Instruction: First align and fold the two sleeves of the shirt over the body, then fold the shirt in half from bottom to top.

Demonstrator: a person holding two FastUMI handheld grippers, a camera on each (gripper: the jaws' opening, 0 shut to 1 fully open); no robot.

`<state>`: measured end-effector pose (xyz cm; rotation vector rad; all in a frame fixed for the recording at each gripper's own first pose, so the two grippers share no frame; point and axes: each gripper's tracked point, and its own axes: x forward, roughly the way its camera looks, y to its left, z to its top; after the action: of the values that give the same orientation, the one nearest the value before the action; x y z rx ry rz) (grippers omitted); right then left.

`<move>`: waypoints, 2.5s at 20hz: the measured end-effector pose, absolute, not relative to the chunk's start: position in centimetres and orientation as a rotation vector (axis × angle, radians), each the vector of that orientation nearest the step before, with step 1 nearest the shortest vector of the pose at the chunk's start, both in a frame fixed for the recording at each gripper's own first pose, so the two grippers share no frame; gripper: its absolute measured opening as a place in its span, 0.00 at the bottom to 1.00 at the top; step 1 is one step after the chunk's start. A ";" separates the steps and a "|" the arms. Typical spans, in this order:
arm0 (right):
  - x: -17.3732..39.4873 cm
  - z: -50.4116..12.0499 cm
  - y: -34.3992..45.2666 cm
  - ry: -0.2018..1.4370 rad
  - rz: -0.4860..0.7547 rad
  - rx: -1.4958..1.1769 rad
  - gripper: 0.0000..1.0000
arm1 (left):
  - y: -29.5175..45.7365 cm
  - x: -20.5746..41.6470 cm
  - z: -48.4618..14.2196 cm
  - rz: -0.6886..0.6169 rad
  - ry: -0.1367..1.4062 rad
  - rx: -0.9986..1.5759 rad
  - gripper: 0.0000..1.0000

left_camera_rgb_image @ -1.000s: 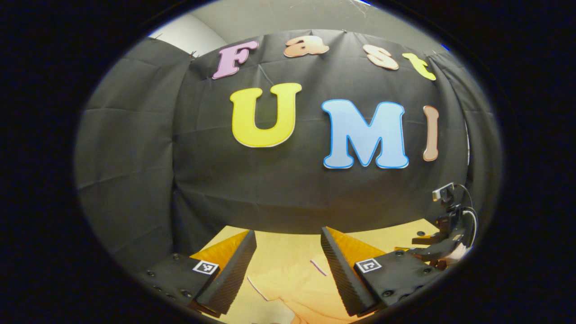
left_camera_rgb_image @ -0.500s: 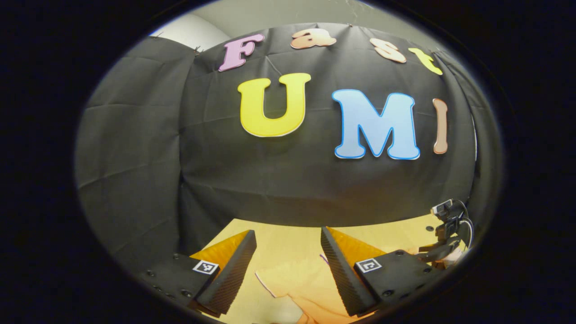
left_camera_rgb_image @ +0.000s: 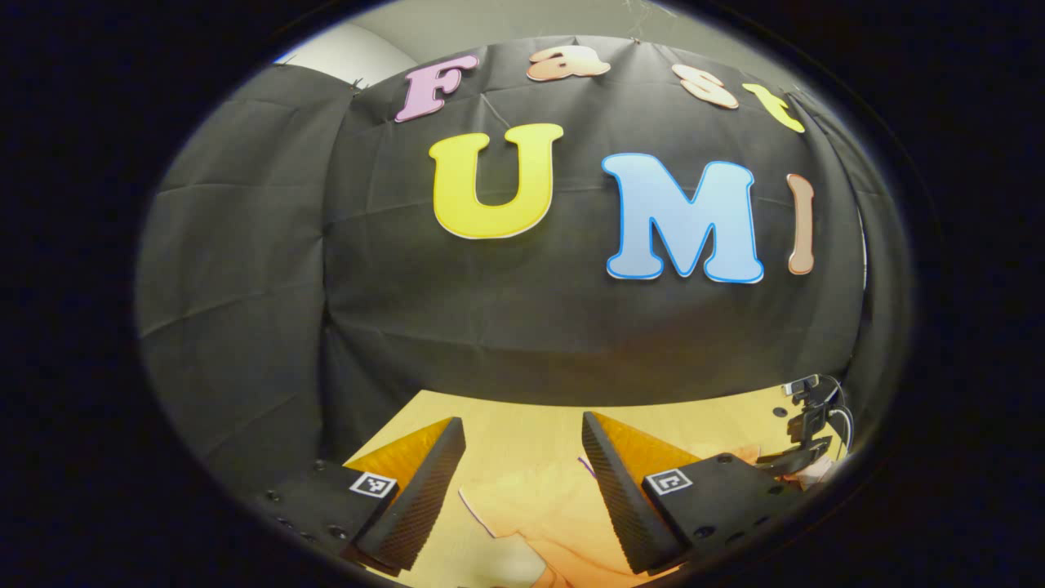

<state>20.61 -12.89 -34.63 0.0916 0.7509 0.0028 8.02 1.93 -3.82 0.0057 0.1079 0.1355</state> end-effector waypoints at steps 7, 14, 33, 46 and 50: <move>21.5 -34.3 -11.5 0.762 0.018 0.200 0.20 | 1.8 7.9 -3.9 0.132 0.109 -0.003 0.95; 22.7 -30.0 -8.6 0.676 0.040 0.058 0.05 | 1.9 7.9 -3.9 0.151 0.113 -0.017 0.95; 20.2 -32.4 7.0 0.753 0.313 -0.055 0.05 | 7.6 5.1 -5.7 0.233 0.139 -0.020 0.94; 18.7 -25.5 6.8 0.631 0.292 0.011 0.51 | 9.4 8.2 -11.1 0.185 0.217 -0.045 0.96; 16.3 -22.0 6.1 0.573 0.286 0.019 0.51 | 9.6 10.0 -13.6 0.157 0.245 -0.059 0.94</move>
<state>16.32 6.10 -22.00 0.0194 0.5731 0.2864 9.97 9.59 -13.57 -0.0588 0.2453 0.1567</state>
